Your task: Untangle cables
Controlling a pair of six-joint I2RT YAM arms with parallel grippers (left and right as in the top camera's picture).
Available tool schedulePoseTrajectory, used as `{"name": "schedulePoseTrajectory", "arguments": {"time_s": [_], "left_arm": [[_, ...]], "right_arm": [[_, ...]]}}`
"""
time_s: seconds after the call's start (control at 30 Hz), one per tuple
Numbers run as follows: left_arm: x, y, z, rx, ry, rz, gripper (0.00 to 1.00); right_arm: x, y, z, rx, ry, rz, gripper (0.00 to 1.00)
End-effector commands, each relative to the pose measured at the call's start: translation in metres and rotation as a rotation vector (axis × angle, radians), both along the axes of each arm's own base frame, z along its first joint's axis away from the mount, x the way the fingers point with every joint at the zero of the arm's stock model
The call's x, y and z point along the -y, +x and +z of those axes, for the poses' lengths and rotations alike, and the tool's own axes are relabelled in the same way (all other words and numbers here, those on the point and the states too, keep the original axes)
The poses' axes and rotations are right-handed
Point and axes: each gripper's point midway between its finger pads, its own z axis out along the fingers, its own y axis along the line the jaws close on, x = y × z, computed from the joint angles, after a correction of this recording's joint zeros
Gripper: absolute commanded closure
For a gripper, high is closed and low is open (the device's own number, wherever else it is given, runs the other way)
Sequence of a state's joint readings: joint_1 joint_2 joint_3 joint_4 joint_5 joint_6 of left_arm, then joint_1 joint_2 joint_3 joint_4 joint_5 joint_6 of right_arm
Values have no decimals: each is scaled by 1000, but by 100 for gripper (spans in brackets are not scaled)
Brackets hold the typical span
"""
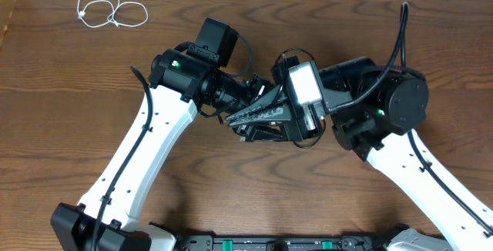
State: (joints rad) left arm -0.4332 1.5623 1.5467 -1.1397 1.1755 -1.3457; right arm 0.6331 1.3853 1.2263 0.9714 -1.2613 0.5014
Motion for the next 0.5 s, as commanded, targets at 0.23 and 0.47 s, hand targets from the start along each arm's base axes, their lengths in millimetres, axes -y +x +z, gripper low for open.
{"name": "schedulePoseTrajectory", "arguments": {"time_s": [0.23, 0.47], "left_arm": [[3, -3, 5, -47, -35, -9, 44], [3, -3, 5, -47, -36, -9, 61]], "right_arm": [[-5, 2, 3, 22, 38, -23, 99], [-5, 2, 3, 22, 37, -23, 99]]}}
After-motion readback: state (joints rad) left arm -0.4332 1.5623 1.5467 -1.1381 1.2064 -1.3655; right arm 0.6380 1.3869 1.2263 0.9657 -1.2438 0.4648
